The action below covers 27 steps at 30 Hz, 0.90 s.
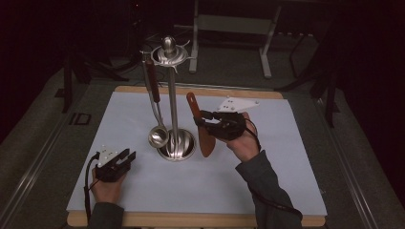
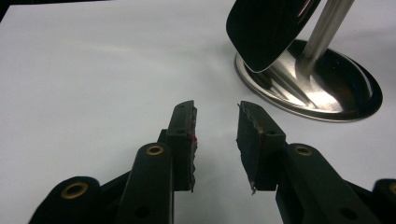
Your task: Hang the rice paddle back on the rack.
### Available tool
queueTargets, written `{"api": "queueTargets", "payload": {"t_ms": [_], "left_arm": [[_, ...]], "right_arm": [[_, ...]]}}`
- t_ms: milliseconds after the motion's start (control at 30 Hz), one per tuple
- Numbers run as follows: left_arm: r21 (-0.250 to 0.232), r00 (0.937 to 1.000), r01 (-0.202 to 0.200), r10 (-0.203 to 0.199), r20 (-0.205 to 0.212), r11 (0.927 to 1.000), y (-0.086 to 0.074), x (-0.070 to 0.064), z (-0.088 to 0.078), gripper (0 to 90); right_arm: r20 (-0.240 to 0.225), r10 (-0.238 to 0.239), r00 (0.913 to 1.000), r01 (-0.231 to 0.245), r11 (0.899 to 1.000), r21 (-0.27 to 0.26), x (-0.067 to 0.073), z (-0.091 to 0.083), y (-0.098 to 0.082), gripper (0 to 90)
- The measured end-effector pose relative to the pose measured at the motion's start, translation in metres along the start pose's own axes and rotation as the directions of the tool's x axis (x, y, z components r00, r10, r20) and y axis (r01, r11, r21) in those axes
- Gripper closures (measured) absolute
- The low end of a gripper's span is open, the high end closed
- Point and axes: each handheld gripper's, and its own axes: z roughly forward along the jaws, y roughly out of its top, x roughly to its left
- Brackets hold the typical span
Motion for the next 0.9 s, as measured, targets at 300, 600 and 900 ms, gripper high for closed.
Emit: {"api": "queueTargets", "payload": {"t_ms": [300,600,900], "left_arm": [[0.0,1.0,-0.002,0.002,0.0,1.0,0.0,0.0,0.0,67.3],[0.0,1.0,-0.001,0.001,0.001,1.0,0.0,0.0,0.0,67.3],[0.0,1.0,-0.004,0.004,0.001,1.0,0.0,0.0,0.0,67.3]], "right_arm": [[-0.047,-0.008,0.9989,0.002,0.992,-0.127,0.015,-0.011,0.023,66.4],[0.029,-0.026,0.9992,0.032,0.975,-0.222,0.031,-0.022,0.041,66.4],[0.071,-0.053,0.9961,0.069,0.967,-0.247,0.045,-0.023,0.059,66.3]]}}
